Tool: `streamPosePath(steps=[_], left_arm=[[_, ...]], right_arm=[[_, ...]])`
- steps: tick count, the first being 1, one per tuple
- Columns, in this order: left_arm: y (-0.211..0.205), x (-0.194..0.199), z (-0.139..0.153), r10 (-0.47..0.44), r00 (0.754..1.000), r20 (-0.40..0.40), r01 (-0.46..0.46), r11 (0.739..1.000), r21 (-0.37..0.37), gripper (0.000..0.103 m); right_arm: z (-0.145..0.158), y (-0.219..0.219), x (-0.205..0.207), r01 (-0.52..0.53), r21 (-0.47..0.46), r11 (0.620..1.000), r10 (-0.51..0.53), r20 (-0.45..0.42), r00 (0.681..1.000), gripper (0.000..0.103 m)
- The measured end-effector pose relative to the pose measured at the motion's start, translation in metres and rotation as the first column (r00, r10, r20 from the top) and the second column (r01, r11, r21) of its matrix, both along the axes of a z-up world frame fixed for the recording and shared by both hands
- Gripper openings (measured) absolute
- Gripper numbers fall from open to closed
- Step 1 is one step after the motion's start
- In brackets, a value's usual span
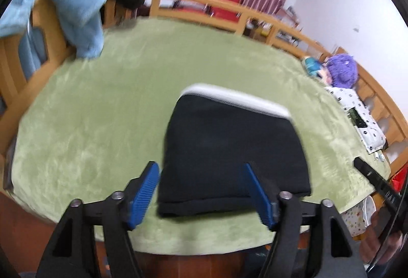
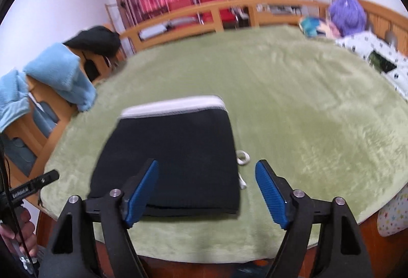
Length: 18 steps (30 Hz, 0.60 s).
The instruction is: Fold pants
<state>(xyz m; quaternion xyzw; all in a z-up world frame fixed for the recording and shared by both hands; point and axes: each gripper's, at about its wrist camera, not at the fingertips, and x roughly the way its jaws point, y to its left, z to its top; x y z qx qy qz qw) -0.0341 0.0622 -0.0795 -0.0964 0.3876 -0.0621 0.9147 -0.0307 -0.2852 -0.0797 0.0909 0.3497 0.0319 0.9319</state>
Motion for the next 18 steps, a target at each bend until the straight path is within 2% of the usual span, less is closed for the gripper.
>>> streamPosePath(steps=[2, 6, 9, 12, 18], left_arm=[[-0.011, -0.006, 0.014, -0.005, 0.999, 0.044, 0.004, 1.000, 0.020, 0.075], [-0.027, -0.012, 0.025, -0.026, 0.996, 0.090, 0.021, 0.998, 0.062, 0.077], [-0.034, -0.007, 0.029, -0.030, 0.997, 0.078, 0.027, 0.999, 0.042, 0.077], [-0.037, -0.006, 0.030, -0.033, 0.997, 0.073, 0.030, 0.999, 0.041, 0.078], [-0.042, -0.001, 0.027, -0.012, 0.998, 0.061, 0.009, 0.999, 0.043, 0.081]], right_arm=[[0.011, 0.009, -0.009, -0.002, -0.027, 1.000, 0.003, 0.037, 0.999, 0.088], [0.021, 0.022, -0.011, -0.012, -0.088, 0.996, 0.017, 0.049, 0.999, 0.089], [0.020, 0.022, -0.016, 0.016, -0.111, 0.994, -0.008, 0.070, 0.998, 0.098], [0.019, 0.018, -0.016, 0.027, -0.083, 0.996, -0.021, 0.075, 0.997, 0.101], [0.018, 0.015, -0.018, 0.045, -0.113, 0.993, -0.037, 0.072, 0.997, 0.102]])
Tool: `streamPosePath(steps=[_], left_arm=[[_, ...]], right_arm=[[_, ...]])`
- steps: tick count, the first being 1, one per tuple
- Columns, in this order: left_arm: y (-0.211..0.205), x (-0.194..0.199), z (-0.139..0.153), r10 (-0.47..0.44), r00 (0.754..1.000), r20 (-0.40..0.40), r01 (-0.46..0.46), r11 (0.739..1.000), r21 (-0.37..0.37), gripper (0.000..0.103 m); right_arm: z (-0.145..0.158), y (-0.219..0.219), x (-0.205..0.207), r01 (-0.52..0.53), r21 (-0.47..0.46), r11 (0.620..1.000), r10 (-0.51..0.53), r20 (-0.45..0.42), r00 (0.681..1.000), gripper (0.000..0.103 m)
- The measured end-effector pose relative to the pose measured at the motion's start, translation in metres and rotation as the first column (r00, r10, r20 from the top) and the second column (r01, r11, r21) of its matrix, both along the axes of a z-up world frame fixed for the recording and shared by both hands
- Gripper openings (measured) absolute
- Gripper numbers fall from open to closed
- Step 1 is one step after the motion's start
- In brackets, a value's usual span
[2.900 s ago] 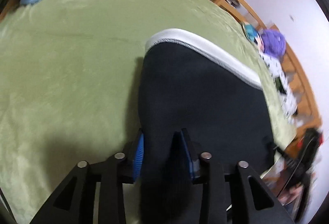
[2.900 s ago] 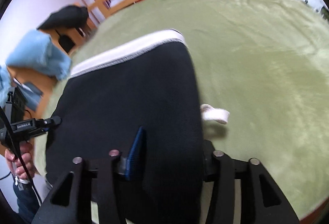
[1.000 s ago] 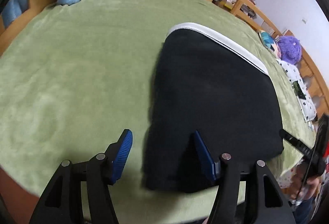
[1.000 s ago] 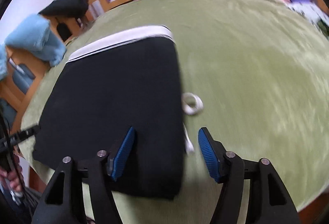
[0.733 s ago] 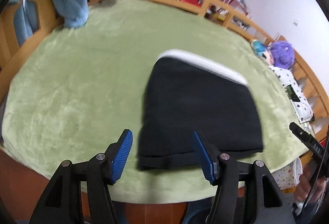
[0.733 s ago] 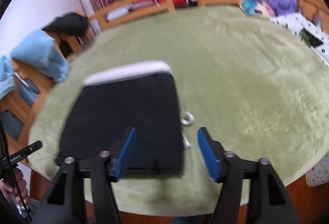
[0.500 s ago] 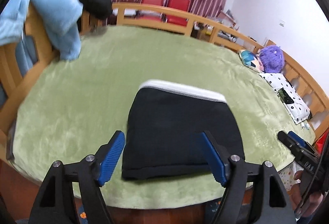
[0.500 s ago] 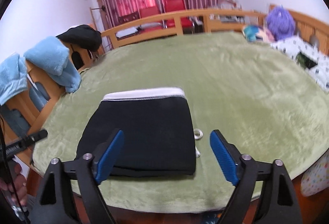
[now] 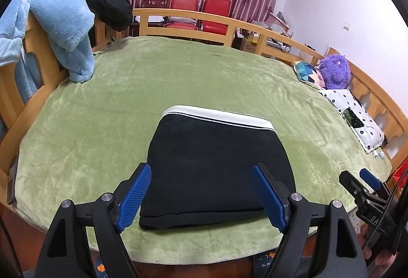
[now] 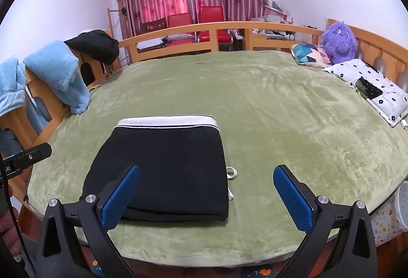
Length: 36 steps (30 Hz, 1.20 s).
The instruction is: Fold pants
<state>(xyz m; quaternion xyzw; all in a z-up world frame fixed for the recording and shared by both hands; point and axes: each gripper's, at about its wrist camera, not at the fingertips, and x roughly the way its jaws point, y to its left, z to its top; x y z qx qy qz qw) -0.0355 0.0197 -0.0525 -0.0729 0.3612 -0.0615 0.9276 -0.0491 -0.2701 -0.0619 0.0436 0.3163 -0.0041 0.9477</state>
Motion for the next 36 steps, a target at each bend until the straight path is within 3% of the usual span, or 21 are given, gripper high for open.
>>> streamPosePath(steps=[8, 36], left_arm=[[-0.0051, -0.0038, -0.0042, 0.005, 1.000, 0.002, -0.005, 0.999, 0.036, 0.084], [-0.0059, -0.0089, 0.0003, -0.018, 1.000, 0.009, 0.017, 0.999, 0.046, 0.085]], right_arm=[[0.0001, 0.0010, -0.0008, -0.012, 0.013, 1.000, 0.012, -0.002, 1.000, 0.102], [-0.0031, -0.0036, 0.0009, -0.007, 0.033, 0.999, 0.007, -0.009, 1.000, 0.102]])
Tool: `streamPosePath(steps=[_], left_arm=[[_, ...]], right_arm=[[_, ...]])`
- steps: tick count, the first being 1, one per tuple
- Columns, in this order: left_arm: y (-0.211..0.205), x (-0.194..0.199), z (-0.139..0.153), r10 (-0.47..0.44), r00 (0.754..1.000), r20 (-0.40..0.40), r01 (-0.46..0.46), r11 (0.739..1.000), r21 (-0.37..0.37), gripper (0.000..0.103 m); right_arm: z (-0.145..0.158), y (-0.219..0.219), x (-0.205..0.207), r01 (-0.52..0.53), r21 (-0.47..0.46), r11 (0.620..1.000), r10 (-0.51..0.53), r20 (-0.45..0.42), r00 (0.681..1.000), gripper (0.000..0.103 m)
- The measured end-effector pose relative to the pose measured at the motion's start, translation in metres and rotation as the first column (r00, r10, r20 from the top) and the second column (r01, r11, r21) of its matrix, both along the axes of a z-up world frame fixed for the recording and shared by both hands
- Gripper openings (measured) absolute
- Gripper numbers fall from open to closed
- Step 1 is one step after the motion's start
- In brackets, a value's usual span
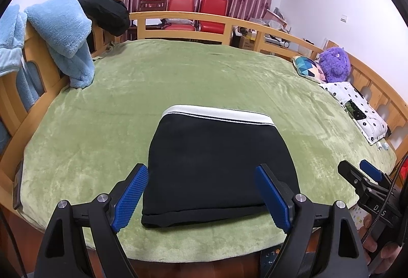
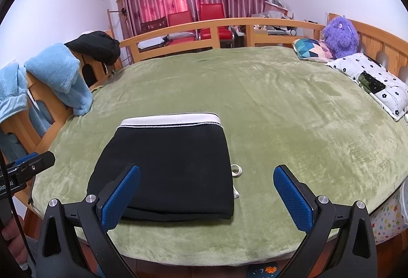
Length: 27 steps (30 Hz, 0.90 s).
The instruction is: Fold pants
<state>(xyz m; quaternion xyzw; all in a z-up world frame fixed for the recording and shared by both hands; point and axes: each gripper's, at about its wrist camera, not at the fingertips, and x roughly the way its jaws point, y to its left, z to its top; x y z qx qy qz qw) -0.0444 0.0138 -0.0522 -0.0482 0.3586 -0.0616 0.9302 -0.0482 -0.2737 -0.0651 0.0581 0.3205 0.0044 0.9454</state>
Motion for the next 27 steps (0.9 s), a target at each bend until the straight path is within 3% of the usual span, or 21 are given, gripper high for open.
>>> streamPosePath(steps=[27], left_arm=[[0.0002, -0.0008, 0.0024, -0.001, 1.000, 0.006, 0.002, 1.000, -0.018, 0.086]], right_arm=[[0.0003, -0.0040, -0.0006, 0.008, 0.013, 1.000, -0.008, -0.002, 1.000, 0.102]])
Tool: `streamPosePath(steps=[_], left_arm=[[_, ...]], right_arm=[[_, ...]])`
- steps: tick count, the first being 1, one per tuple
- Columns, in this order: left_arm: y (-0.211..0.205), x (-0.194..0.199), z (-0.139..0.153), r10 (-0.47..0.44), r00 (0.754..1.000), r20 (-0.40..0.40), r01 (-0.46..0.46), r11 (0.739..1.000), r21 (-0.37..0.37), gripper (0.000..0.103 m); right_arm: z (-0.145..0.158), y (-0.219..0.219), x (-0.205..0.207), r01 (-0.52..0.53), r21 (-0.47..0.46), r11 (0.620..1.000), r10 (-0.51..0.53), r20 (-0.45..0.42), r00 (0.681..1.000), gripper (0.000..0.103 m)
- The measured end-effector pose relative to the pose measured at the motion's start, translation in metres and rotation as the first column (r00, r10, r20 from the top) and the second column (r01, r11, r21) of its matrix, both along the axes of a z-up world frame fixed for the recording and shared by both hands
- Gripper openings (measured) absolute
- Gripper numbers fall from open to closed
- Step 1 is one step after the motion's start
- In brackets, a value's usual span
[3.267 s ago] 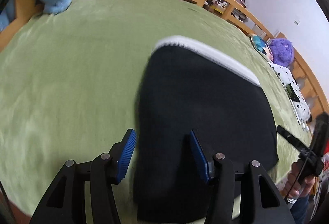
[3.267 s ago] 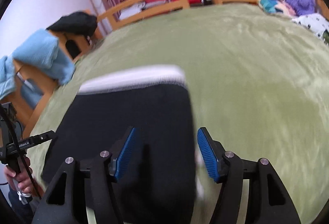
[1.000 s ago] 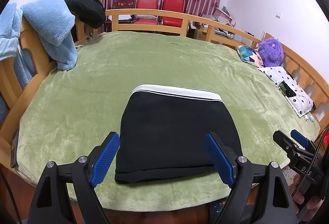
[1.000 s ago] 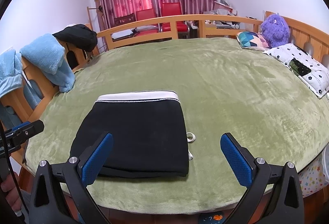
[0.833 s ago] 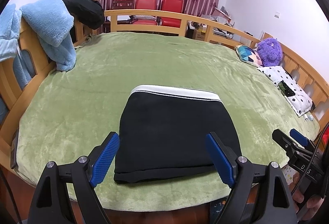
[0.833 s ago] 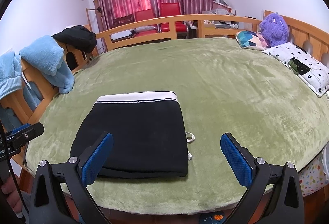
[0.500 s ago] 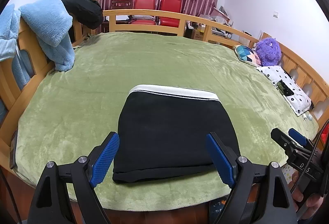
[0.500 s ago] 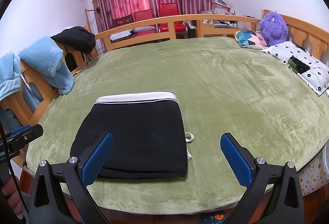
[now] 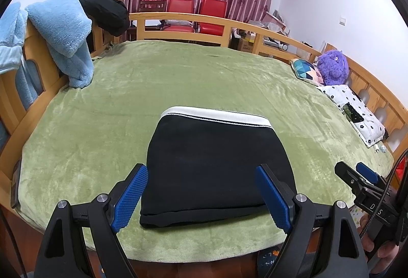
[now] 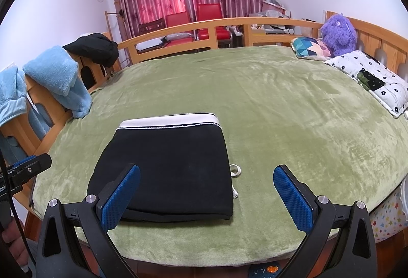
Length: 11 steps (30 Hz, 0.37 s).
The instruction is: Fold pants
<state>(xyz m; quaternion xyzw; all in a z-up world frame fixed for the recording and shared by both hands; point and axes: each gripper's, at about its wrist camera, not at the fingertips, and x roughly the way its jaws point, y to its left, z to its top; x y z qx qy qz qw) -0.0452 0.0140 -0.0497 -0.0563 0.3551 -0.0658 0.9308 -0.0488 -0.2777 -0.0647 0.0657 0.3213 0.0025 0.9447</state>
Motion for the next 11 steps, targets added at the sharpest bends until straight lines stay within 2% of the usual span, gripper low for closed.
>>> streamPosePath(steps=[11], left_arm=[[-0.0013, -0.0036, 0.0011, 0.000, 1.000, 0.011, 0.000, 1.000, -0.006, 0.087]], right_arm=[[-0.0002, 0.0018, -0.0002, 0.003, 0.001, 1.000, -0.003, -0.002, 1.000, 0.102]])
